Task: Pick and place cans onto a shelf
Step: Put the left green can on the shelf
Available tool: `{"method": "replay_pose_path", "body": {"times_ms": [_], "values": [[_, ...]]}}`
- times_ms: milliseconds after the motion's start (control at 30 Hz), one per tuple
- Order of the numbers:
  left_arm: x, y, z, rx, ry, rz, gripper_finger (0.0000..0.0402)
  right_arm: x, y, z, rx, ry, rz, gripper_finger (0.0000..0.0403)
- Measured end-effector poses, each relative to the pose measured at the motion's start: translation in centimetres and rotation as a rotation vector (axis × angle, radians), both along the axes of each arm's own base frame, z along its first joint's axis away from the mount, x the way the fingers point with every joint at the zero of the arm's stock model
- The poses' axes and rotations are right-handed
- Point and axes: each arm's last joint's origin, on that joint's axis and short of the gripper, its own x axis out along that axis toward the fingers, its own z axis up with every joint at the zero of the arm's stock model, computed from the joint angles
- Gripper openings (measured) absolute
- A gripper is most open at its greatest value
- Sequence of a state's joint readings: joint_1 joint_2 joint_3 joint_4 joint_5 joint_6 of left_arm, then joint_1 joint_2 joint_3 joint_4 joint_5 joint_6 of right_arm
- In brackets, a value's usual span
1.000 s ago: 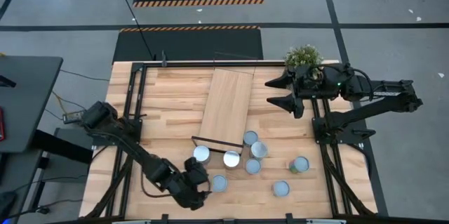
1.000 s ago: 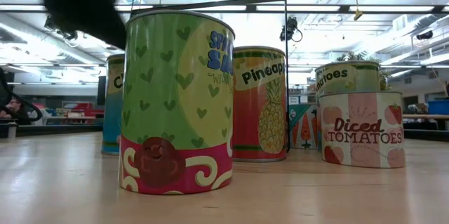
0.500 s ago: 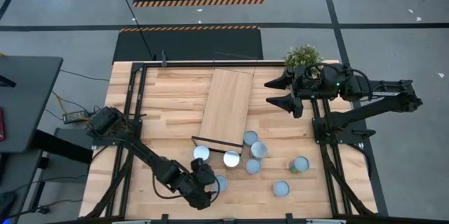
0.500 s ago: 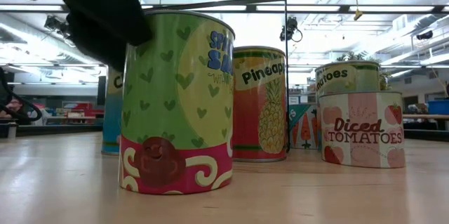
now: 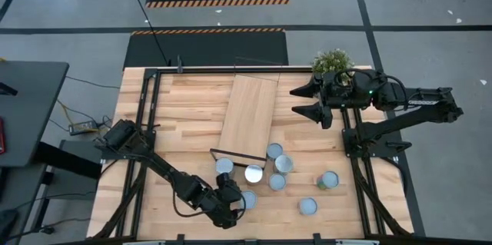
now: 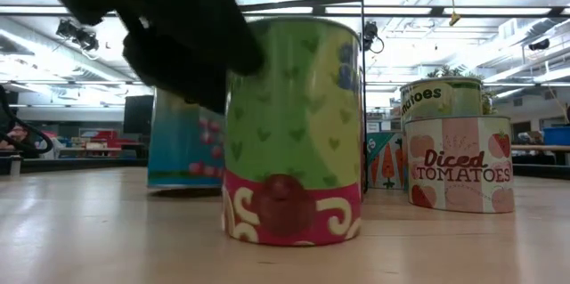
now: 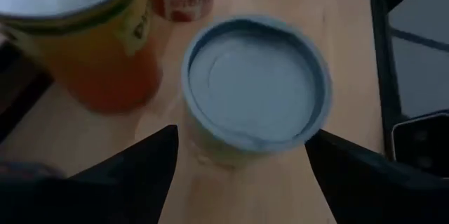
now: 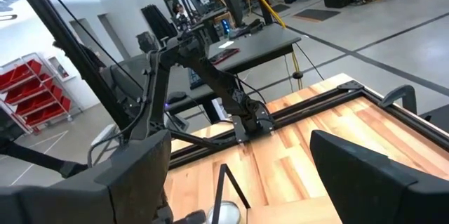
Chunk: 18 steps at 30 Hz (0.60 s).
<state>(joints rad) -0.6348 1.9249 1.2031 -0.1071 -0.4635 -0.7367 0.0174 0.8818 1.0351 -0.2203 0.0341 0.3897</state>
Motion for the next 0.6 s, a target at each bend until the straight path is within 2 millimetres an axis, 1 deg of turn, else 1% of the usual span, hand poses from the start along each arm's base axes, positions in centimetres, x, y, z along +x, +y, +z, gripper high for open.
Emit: {"method": "replay_pose_path", "body": {"times_ms": [100,300,400,500,600], "values": [[0.2,0.1,0.0,0.007,-0.019,0.019,0.0316,0.0,0.0,-0.1,0.008,0.006,-0.001,0.0348],[0.3,-0.1,0.3,-0.034,-0.038,0.025,0.0315,0.0,0.0,-0.1,0.011,0.010,-0.001,0.0348],[0.6,-0.6,1.7,-0.052,-0.058,0.024,0.0309,0.0,0.0,-0.2,0.011,0.016,-0.001,0.0348],[0.7,-1.2,3.1,-0.028,-0.033,0.014,0.0299,0.0,0.0,-0.2,0.011,0.015,0.000,0.0348],[0.7,-1.3,3.9,-0.002,0.002,0.014,0.0291,0.0,0.0,-0.2,0.007,0.015,0.000,0.0348]]}}
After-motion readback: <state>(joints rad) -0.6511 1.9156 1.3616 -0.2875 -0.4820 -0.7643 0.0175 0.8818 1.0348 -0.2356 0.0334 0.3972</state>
